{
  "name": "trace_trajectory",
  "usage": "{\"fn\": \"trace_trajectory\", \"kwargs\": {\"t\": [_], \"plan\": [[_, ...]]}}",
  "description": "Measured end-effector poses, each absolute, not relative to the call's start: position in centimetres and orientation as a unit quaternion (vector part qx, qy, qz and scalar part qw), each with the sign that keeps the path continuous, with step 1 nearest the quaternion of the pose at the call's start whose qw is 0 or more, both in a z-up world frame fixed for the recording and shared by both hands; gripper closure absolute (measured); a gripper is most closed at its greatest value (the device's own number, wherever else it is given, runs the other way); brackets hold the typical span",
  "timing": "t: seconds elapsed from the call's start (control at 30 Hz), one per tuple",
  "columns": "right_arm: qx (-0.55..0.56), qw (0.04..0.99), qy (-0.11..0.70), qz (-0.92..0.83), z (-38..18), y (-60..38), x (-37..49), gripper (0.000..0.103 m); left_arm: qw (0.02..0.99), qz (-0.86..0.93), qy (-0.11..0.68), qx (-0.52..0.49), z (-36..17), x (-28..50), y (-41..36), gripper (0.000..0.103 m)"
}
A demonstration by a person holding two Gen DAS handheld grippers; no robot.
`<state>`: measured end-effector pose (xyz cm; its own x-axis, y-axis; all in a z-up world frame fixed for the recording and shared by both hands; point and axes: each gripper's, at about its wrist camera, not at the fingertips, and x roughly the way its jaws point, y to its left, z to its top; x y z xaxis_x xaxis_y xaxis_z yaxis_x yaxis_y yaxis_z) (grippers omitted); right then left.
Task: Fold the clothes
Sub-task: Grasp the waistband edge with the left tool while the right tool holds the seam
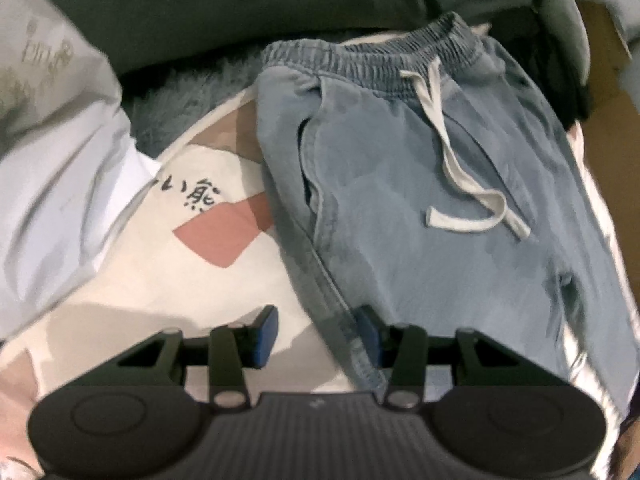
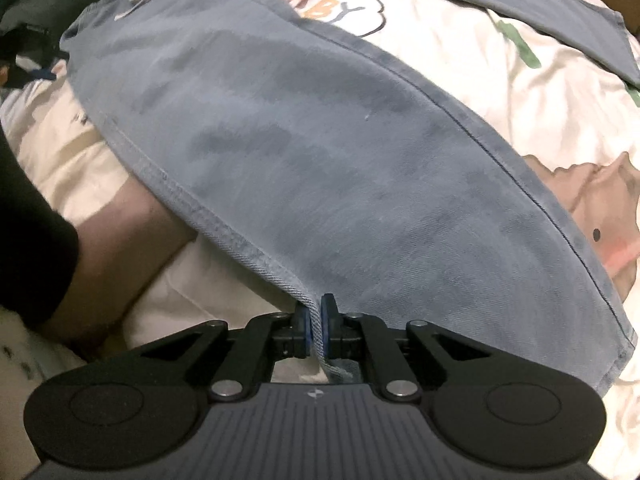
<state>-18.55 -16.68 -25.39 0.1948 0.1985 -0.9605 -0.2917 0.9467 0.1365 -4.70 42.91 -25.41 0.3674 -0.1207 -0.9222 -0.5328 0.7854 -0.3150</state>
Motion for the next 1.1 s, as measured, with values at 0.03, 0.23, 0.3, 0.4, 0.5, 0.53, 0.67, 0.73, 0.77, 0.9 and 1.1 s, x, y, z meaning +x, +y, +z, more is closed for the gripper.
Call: {"fn": "trace_trajectory", "kwargs": {"t": [0.03, 0.23, 0.3, 0.4, 0.5, 0.53, 0.67, 0.73, 0.77, 0.9, 1.1], "plan": [[-0.037, 0.772, 0.614, 0.158, -25.3, -16.8, -18.5, 0.100, 0.770, 0.132, 0.542, -0.309, -25.7, -4.6, 43.0, 0.056], [-0.042, 0.771, 0.615, 0.162, -25.1, -16.8, -18.4, 0.100, 0.753, 0.150, 0.526, -0.366, -28.0, -4.2, 44.1, 0.056], [-0.041, 0.769, 0.616, 0.164, -25.1, -16.9, -18.4, 0.100, 0.750, 0.153, 0.519, -0.381, -28.7, -4.0, 44.5, 0.056], [-0.041, 0.768, 0.618, 0.166, -25.2, -17.0, -18.3, 0.100, 0.755, 0.154, 0.501, -0.393, -29.4, -3.9, 44.5, 0.056], [-0.040, 0.768, 0.618, 0.165, -25.2, -17.0, -18.2, 0.100, 0.759, 0.156, 0.510, -0.373, -29.1, -3.2, 44.0, 0.063], [-0.039, 0.768, 0.618, 0.165, -25.2, -17.0, -18.2, 0.100, 0.759, 0.153, 0.513, -0.371, -29.0, -3.1, 44.0, 0.069], [-0.038, 0.772, 0.612, 0.167, -24.7, -17.3, -18.2, 0.100, 0.751, 0.132, 0.501, -0.409, -28.2, -3.8, 45.5, 0.082], [-0.038, 0.774, 0.610, 0.166, -24.7, -17.4, -18.2, 0.100, 0.751, 0.123, 0.490, -0.426, -27.6, -4.5, 46.1, 0.076], [-0.038, 0.774, 0.610, 0.166, -24.7, -17.4, -18.2, 0.100, 0.752, 0.117, 0.485, -0.431, -27.3, -4.9, 46.2, 0.069], [-0.041, 0.773, 0.610, 0.167, -24.9, -17.2, -18.3, 0.100, 0.754, 0.100, 0.469, -0.449, -26.9, -6.3, 46.4, 0.055], [-0.042, 0.771, 0.613, 0.167, -25.1, -17.2, -18.2, 0.100, 0.738, 0.108, 0.469, -0.474, -29.2, -6.0, 47.0, 0.080]]}}
